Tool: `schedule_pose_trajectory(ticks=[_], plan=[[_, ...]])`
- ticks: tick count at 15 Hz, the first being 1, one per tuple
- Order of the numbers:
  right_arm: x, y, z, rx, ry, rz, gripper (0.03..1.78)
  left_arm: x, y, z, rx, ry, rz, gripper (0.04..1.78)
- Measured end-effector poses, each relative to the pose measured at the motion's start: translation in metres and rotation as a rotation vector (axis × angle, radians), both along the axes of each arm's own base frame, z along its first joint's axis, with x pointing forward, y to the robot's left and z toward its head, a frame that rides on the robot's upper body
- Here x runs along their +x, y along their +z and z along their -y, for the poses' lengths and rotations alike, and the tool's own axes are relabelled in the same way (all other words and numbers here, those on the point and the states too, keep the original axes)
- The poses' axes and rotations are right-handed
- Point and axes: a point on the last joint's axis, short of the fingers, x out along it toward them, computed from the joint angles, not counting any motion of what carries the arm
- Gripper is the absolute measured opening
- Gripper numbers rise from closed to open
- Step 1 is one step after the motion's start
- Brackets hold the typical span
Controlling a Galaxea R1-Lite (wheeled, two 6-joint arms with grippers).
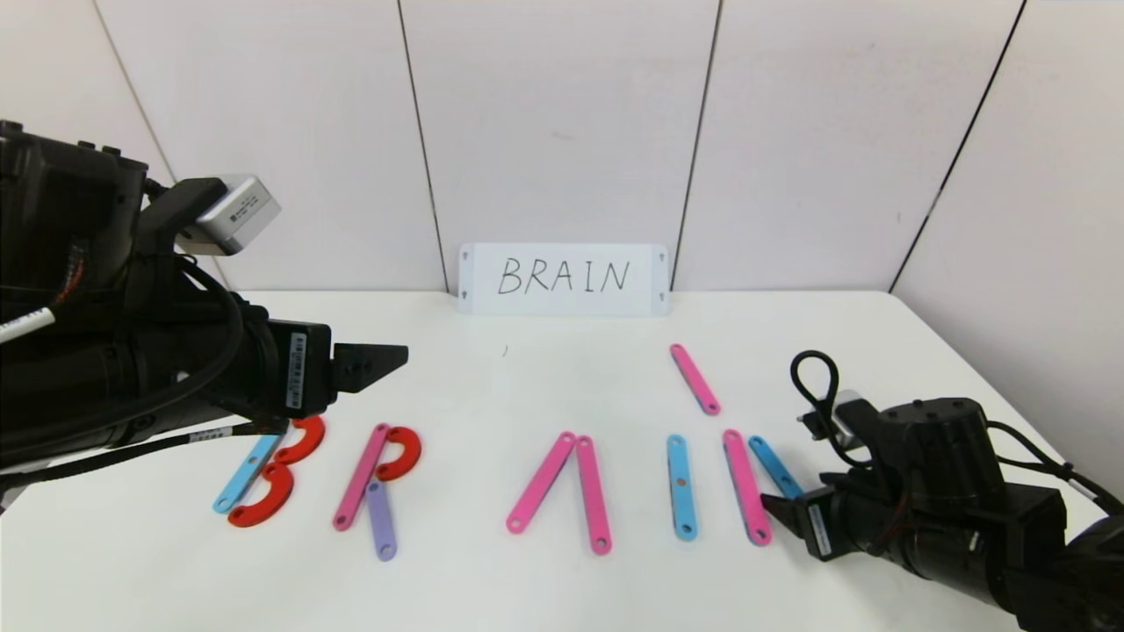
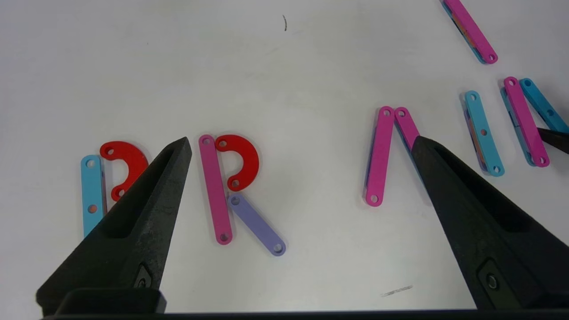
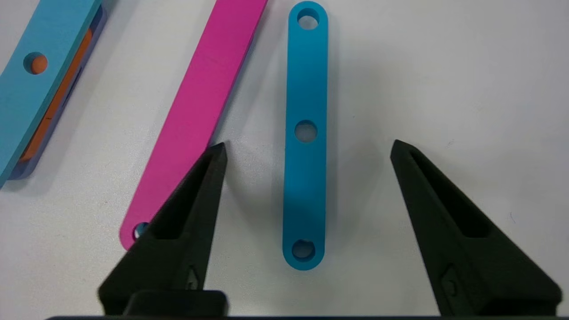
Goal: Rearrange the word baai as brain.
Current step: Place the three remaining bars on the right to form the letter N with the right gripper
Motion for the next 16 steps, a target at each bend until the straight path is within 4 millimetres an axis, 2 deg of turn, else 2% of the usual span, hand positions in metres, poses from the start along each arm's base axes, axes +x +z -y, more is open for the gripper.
schedule_pose_trajectory(ticks=[3, 5, 9, 16], plan=[[0.0, 0.007, 0.003, -0.005, -0.004, 0.036, 1.65, 0.0, 0.0, 0.0, 0.0, 0.0, -0.001, 1.73], [-0.002, 0.015, 0.008, -0.008, -0.009, 0.068, 1.73, 0.0, 0.0, 0.0, 0.0, 0.0, -0.001, 1.73], [-0.005, 0.027, 0.014, -0.005, -0.019, 0.117, 1.73, 0.0, 0.0, 0.0, 0.001, -0.001, -0.001, 1.73], [0.012, 0.022, -0.001, -0.001, 0.014, 0.112, 1.73, -0.001, 0.001, 0.0, -0.002, -0.001, 0.003, 1.73]])
